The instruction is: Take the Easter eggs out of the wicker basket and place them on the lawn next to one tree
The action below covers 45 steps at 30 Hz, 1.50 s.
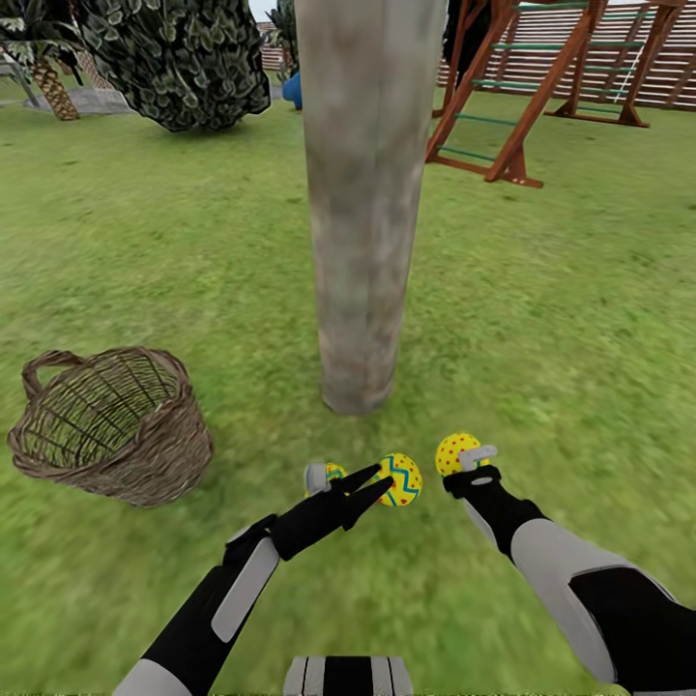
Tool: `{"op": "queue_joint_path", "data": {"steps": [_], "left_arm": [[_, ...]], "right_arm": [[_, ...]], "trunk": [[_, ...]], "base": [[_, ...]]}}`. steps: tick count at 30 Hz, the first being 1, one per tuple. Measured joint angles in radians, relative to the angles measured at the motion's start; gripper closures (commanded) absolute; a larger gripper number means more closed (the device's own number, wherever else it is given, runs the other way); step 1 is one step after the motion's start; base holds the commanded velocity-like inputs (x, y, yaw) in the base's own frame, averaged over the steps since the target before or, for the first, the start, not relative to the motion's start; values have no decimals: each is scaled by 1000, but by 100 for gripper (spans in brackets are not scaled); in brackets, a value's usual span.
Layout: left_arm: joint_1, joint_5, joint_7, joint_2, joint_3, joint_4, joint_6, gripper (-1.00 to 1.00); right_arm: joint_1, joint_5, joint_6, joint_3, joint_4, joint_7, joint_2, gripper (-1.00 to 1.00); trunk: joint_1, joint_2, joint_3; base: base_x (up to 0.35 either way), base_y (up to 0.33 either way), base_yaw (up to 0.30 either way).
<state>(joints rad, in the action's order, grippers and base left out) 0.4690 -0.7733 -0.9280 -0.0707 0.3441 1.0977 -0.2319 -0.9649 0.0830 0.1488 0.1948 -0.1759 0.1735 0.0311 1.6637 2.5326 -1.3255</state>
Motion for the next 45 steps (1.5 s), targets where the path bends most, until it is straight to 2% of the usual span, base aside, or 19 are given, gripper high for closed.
{"op": "queue_joint_path", "data": {"steps": [37,38,45], "left_arm": [[0,0,1,0,0,-1,0,-100],[0,0,1,0,0,-1,0,-100],[0,0,1,0,0,-2,0,-100]], "right_arm": [[0,0,15,-1,-43,5,-2,100],[0,0,16,-1,-43,5,-2,-100],[0,-1,16,-1,-43,5,-2,-100]], "trunk": [[17,9,-143],[17,9,-143],[17,9,-143]], "base": [[0,0,0],[0,0,0],[0,0,0]]}}
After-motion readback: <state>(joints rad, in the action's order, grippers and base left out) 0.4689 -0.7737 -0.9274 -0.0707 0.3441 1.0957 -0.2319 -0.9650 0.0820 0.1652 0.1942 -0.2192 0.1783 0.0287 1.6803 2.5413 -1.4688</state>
